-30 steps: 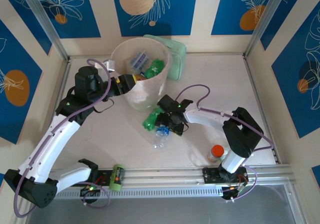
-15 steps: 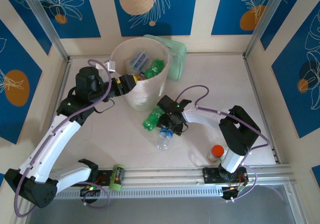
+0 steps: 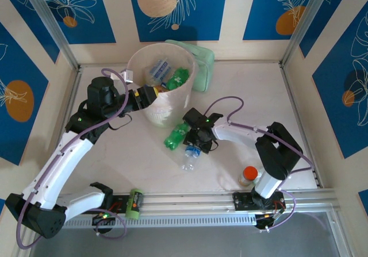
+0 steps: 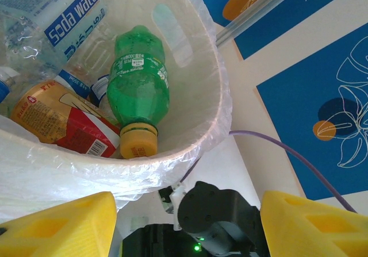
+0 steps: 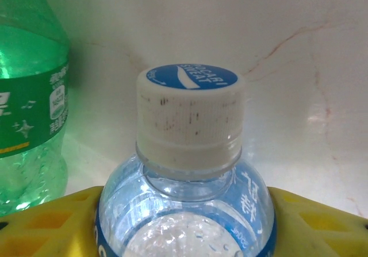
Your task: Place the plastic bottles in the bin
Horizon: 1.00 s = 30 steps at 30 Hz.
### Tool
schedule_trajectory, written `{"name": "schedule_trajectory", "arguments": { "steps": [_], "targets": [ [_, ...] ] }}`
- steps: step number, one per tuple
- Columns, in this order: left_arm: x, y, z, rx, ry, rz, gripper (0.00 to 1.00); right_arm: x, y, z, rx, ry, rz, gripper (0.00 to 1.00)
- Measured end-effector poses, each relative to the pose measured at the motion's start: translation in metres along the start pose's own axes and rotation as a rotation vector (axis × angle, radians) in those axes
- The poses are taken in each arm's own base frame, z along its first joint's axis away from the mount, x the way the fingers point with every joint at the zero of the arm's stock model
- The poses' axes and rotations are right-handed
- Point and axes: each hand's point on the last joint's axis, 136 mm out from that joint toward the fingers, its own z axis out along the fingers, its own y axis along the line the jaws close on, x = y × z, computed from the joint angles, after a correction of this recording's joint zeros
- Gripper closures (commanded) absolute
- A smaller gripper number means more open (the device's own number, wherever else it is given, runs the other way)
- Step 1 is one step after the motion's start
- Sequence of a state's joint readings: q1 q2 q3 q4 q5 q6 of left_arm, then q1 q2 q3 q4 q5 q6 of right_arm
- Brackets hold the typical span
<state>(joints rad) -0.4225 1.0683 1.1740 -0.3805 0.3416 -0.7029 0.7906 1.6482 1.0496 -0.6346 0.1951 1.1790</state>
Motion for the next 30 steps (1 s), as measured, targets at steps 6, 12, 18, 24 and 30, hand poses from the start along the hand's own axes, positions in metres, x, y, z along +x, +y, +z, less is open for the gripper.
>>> {"name": "schedule_trajectory", "arguments": {
  "steps": [6, 12, 18, 24, 30],
  "targets": [
    [0.001, -0.007, 0.0, 0.039, 0.013, -0.006, 0.29, -0.01, 0.001, -0.059, -0.117, -0.105, 0.008, 0.37],
    [-0.001, -0.038, 0.002, 0.18, 0.026, -0.008, 0.21, -0.026, -0.009, -0.14, -0.29, -0.253, 0.057, 0.37],
    [0.02, -0.077, 0.013, 0.32, 0.115, 0.039, 0.13, -0.049, -0.006, -0.228, -0.502, -0.405, 0.1, 0.37],
    [0.033, -0.106, 0.018, 0.444, 0.174, 0.061, 0.0, -0.064, 0.027, -0.308, -0.746, -0.499, 0.066, 0.37],
    [0.047, -0.127, 0.023, 0.538, 0.234, 0.057, 0.0, -0.068, 0.064, -0.358, -0.928, -0.522, 0.001, 0.37]
  ]
}}
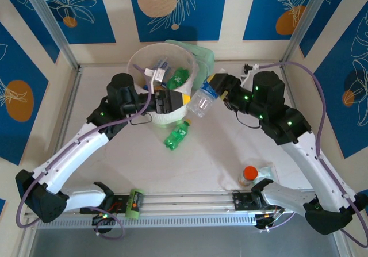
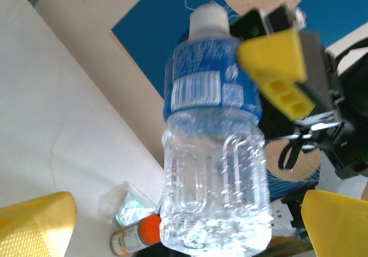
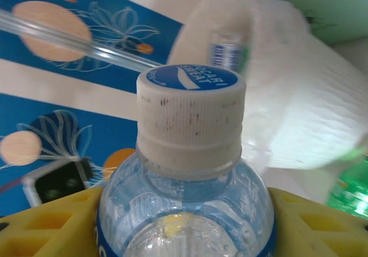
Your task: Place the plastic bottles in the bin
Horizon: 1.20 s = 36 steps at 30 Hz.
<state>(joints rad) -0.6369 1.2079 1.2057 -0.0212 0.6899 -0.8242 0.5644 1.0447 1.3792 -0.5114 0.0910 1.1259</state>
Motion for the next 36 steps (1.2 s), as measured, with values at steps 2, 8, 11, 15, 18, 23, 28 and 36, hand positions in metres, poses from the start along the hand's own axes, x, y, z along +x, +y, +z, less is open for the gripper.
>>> {"name": "schedule_trajectory", "arguments": {
  "steps": [2, 8, 11, 15, 18, 23, 28, 36],
  "targets": [
    [-0.001, -0.005, 0.001, 0.022, 0.002, -0.001, 0.01, -0.003, 0.014, 0.002, -0.047, 0.004, -0.007, 0.37],
    [-0.009, -0.023, 0.001, 0.102, -0.017, -0.005, 0.09, -0.006, 0.036, 0.008, -0.123, 0.016, -0.02, 0.37],
    [-0.014, -0.033, 0.001, 0.149, -0.026, -0.007, 0.17, -0.006, 0.039, 0.013, -0.136, 0.021, -0.02, 0.37],
    [-0.015, -0.035, 0.003, 0.171, -0.02, -0.016, 0.24, -0.007, 0.041, 0.018, -0.148, 0.026, -0.014, 0.37],
    [-0.013, -0.032, 0.005, 0.169, -0.012, -0.03, 0.27, -0.006, 0.041, 0.022, -0.15, 0.033, -0.014, 0.37],
    [-0.013, -0.028, 0.007, 0.16, -0.006, -0.039, 0.33, -0.006, 0.039, 0.026, -0.146, 0.036, -0.006, 0.37],
    [-0.013, -0.027, 0.007, 0.158, -0.008, -0.039, 0.31, -0.006, 0.039, 0.027, -0.146, 0.035, -0.006, 0.37],
    [-0.012, -0.028, 0.008, 0.164, -0.003, -0.03, 0.18, -0.006, 0.043, 0.029, -0.162, 0.038, -0.002, 0.37]
  ]
}}
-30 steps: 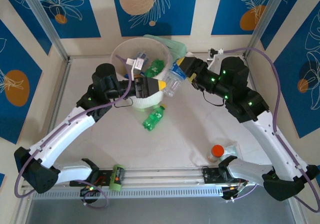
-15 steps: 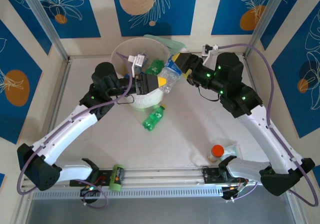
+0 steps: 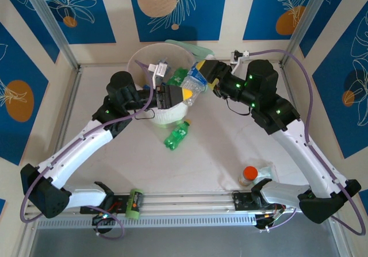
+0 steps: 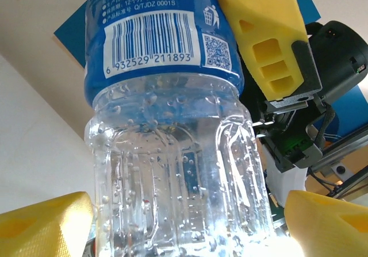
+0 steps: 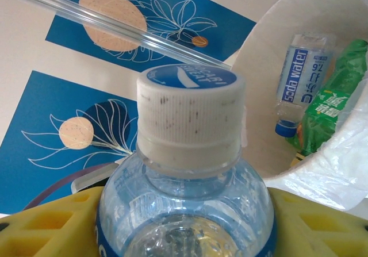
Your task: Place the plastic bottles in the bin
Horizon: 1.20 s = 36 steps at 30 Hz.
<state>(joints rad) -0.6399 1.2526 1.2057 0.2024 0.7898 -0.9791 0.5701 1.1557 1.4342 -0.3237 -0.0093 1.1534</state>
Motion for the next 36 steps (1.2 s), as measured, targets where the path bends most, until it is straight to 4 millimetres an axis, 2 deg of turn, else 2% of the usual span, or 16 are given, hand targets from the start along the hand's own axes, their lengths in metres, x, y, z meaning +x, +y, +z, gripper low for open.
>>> {"name": "schedule_trajectory", "arguments": {
  "steps": [4, 12, 14, 18, 22, 28, 32, 36],
  "targets": [
    [0.0, 0.0, 0.0, 0.001, 0.001, 0.008, 0.3, 0.0, 0.001, 0.0, -0.003, -0.001, 0.0, 0.37],
    [-0.002, 0.0, -0.001, -0.009, -0.005, 0.023, 0.38, -0.001, 0.002, 0.0, -0.008, -0.005, 0.001, 0.37],
    [-0.005, 0.0, -0.002, -0.016, -0.007, 0.032, 0.39, -0.002, 0.004, 0.0, -0.014, -0.008, -0.001, 0.33],
    [-0.013, 0.001, -0.005, -0.037, -0.014, 0.051, 0.41, -0.005, 0.003, -0.001, -0.012, -0.016, 0.004, 0.18],
    [-0.037, 0.012, -0.018, -0.095, -0.061, 0.072, 0.43, -0.012, -0.011, -0.007, 0.037, -0.033, 0.02, 0.08],
    [-0.09, 0.019, -0.045, -0.25, -0.171, 0.182, 0.41, -0.031, -0.036, -0.036, 0.105, -0.105, 0.063, 0.07],
    [-0.119, 0.03, -0.058, -0.383, -0.21, 0.262, 0.41, -0.025, -0.043, -0.044, 0.127, -0.086, 0.081, 0.07],
    [-0.135, 0.06, -0.07, -0.54, -0.195, 0.295, 0.42, -0.014, -0.06, -0.041, 0.165, -0.045, 0.104, 0.07]
  ]
}}
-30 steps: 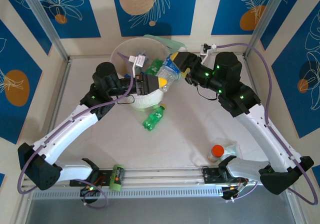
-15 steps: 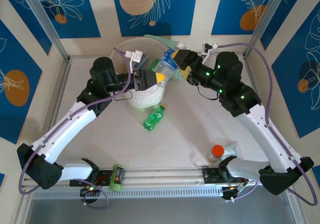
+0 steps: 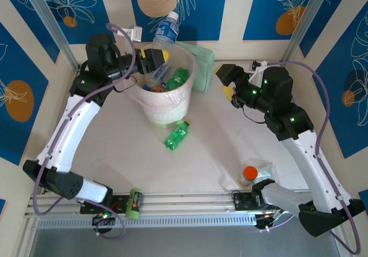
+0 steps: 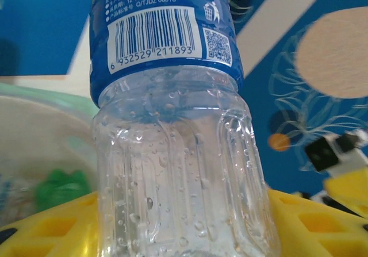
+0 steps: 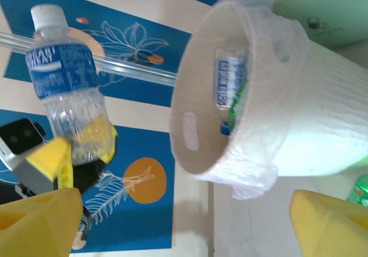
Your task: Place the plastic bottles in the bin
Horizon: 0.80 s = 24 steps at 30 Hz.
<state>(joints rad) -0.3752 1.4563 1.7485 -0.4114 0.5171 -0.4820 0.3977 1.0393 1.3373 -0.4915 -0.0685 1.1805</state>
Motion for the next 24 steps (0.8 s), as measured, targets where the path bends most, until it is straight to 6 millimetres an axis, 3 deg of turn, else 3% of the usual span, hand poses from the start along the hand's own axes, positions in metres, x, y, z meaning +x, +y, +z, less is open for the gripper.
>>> {"name": "schedule_trajectory", "arguments": {
  "steps": [4, 10, 16, 24],
  "targets": [
    [0.015, 0.037, 0.009, -0.142, 0.068, 0.029, 0.42, 0.01, -0.022, 0.004, 0.056, 0.033, 0.025, 0.08],
    [0.031, 0.074, 0.007, -0.305, 0.126, 0.064, 0.41, 0.018, -0.038, 0.006, 0.089, 0.056, 0.039, 0.08],
    [0.032, 0.093, 0.002, -0.406, 0.131, 0.087, 0.16, 0.029, -0.062, 0.008, 0.146, 0.085, 0.058, 0.08],
    [0.023, 0.095, -0.009, -0.459, 0.081, 0.089, 0.13, 0.049, -0.084, 0.009, 0.204, 0.134, 0.067, 0.08]
  ]
}}
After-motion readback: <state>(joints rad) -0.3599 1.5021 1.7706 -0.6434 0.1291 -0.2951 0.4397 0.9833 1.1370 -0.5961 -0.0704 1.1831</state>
